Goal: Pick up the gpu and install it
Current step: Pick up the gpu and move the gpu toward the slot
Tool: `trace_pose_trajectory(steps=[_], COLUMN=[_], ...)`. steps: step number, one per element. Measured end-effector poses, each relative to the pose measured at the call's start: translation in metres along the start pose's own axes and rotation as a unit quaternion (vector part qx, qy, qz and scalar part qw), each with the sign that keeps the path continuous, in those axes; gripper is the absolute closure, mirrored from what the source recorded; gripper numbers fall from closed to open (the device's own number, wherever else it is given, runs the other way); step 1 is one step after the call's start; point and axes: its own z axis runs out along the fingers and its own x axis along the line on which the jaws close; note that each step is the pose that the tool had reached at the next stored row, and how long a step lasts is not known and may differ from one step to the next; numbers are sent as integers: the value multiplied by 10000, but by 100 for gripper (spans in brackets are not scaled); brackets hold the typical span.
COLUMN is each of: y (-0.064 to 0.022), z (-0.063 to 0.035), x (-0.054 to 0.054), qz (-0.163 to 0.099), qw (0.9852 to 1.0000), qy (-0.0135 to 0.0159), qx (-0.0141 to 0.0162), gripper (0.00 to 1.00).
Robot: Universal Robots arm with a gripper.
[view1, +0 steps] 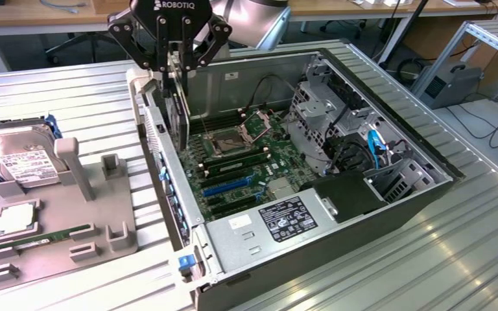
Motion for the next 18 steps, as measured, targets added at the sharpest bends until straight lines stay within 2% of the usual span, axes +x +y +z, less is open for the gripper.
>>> trace_pose_trajectory(steps=[11,18], y=[5,12], z=[8,23], x=[-58,-133], qz=[0,0], qw=[10000,10000], qy=[0,0], qx=[1,2], gripper=[73,73])
